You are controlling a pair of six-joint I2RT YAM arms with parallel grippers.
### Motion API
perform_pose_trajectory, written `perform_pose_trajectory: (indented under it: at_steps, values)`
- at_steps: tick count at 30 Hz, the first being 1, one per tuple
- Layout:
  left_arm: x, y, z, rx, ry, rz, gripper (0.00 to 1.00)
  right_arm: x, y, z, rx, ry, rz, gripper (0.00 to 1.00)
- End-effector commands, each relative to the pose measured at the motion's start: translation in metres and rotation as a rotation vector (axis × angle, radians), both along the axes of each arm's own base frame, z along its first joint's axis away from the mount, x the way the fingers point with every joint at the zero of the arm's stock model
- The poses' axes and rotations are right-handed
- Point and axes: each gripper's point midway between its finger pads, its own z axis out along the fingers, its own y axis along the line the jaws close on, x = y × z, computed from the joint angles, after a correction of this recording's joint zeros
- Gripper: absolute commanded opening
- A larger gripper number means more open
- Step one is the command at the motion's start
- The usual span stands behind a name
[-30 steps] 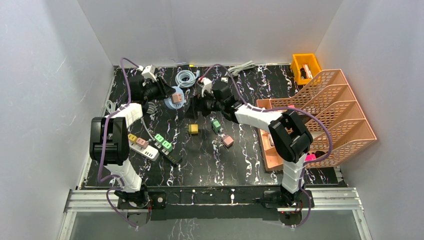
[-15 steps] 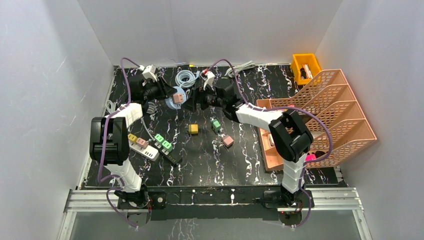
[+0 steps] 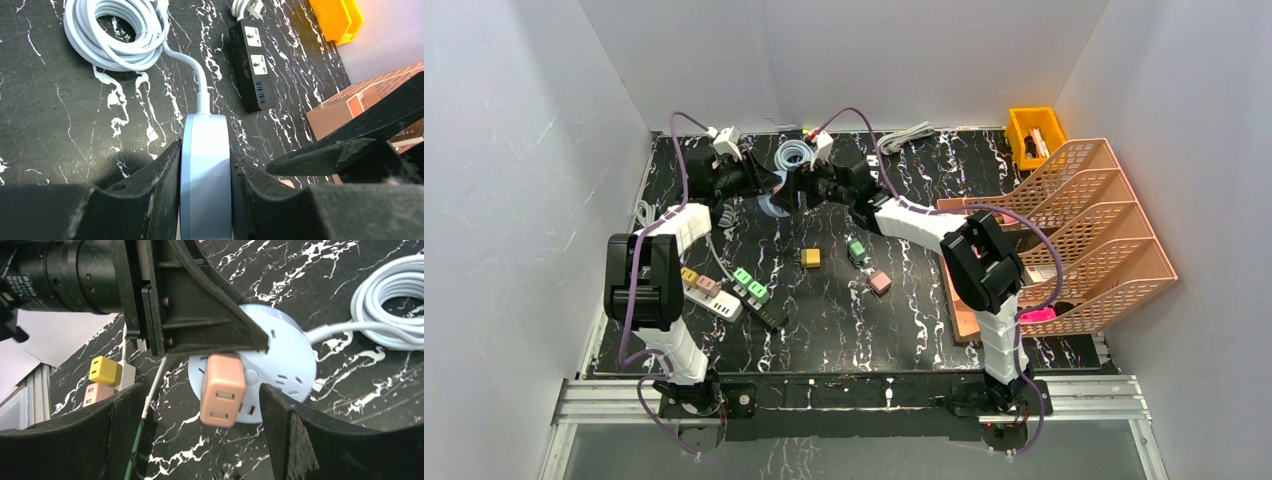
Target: Pull the plug off the socket
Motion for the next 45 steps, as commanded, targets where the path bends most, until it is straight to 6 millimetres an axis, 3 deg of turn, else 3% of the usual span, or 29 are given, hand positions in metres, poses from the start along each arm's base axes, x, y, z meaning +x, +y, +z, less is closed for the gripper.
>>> perform_pose_trajectory:
  at_steps: [1,6,9,10,12,13,14,21,24,26,34,40,45]
  values:
    - [0.008,-0.018,0.059,-0.027,-0.165,-0.077,0.0,0.011,0.018,0.013,-0.023,-0.077,-0.01,0.89]
    - [0.006,-0.021,0.062,-0.026,-0.17,-0.085,0.0,0.016,0.028,-0.002,-0.058,-0.061,-0.009,0.82]
    - [0.006,-0.022,0.061,-0.024,-0.168,-0.087,0.0,0.017,0.031,-0.007,-0.069,-0.05,-0.009,0.66]
    - [0.006,-0.022,0.061,-0.024,-0.167,-0.086,0.0,0.017,0.031,-0.01,-0.078,-0.043,-0.01,0.58]
    - [0.007,-0.022,0.06,-0.022,-0.163,-0.084,0.0,0.02,0.033,-0.013,-0.096,-0.026,-0.012,0.29]
    - [0.007,-0.022,0.06,-0.022,-0.163,-0.085,0.0,0.021,0.033,-0.017,-0.113,-0.011,-0.017,0.03]
    - [0.007,-0.022,0.06,-0.022,-0.164,-0.083,0.0,0.022,0.033,-0.02,-0.129,0.0,-0.023,0.0]
    - [0.011,-0.015,0.055,0.004,-0.15,-0.042,0.0,0.02,0.019,-0.01,-0.167,-0.078,-0.058,0.0]
    - [0.014,-0.009,0.048,0.032,-0.136,-0.008,0.0,0.022,0.006,-0.005,-0.364,-0.307,-0.212,0.0]
    - [0.016,-0.007,0.045,0.043,-0.128,0.009,0.0,0.018,-0.001,-0.001,-0.382,-0.365,-0.237,0.0]
    - [0.025,0.003,0.031,0.068,-0.089,0.072,0.0,0.008,-0.014,0.012,-0.22,-0.231,-0.17,0.0]
    - [0.032,0.012,0.015,0.102,-0.056,0.125,0.0,-0.037,-0.021,0.063,0.156,-0.112,0.162,0.0]
    - [0.035,0.013,0.008,0.099,-0.045,0.137,0.0,-0.02,-0.026,0.047,0.004,-0.134,0.054,0.0]
